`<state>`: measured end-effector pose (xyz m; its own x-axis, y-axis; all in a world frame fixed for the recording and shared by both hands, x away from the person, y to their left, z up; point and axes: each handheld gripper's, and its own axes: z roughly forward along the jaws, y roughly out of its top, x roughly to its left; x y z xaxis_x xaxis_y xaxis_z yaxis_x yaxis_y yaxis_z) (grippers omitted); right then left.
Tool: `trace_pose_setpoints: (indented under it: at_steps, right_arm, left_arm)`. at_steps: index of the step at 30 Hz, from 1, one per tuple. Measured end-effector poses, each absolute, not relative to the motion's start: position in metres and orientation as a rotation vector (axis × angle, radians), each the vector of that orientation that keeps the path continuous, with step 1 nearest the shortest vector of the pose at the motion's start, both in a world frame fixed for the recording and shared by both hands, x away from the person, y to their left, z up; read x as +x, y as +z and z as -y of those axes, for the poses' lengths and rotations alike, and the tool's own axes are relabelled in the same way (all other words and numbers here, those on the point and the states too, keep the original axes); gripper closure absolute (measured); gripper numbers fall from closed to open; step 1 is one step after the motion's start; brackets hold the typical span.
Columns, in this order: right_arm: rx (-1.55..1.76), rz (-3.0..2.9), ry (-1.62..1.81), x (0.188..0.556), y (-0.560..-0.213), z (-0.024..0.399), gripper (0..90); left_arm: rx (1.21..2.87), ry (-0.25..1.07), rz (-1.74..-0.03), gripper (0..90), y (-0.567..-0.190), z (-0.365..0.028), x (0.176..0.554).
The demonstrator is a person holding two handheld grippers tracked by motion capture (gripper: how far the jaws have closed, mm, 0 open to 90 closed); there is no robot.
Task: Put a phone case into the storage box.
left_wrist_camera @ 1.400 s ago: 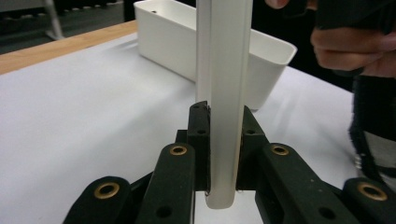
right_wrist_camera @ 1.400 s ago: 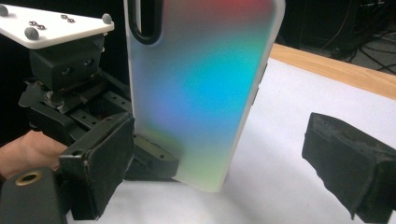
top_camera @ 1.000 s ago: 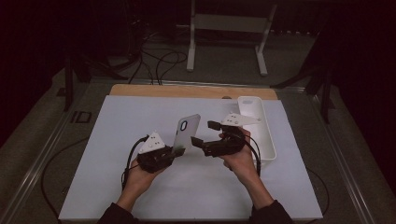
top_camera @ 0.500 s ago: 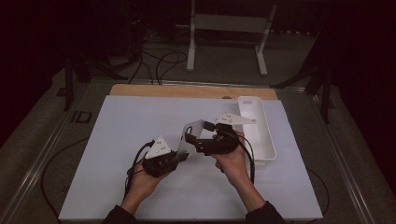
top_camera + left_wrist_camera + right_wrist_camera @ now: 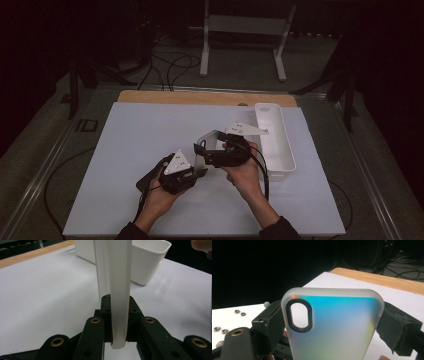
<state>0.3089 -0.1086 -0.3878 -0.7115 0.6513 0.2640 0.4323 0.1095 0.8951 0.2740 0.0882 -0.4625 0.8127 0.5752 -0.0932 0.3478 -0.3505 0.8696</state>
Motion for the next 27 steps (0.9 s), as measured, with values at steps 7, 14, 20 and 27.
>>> trace_pose_setpoints:
  at_steps: [7,14,20,27]
  right_arm:
    - [1.019,-2.191,1.598,0.305,-0.385,0.104,16.7]
    - [1.036,-2.201,1.608,0.307,-0.387,0.106,16.8]
    - [1.047,-2.186,1.608,0.307,-0.386,0.107,16.8]
    - [1.045,-2.174,1.595,0.308,-0.385,0.111,16.8]
  left_arm:
    - [1.980,0.289,-0.685,80.6,-0.464,-0.086,0.273]
    - [1.953,0.256,-0.665,62.6,-0.462,-0.090,0.275]
    - [1.938,0.255,-0.695,43.4,-0.461,-0.097,0.277]
    - [1.888,0.314,-0.754,17.5,-0.456,-0.111,0.276]
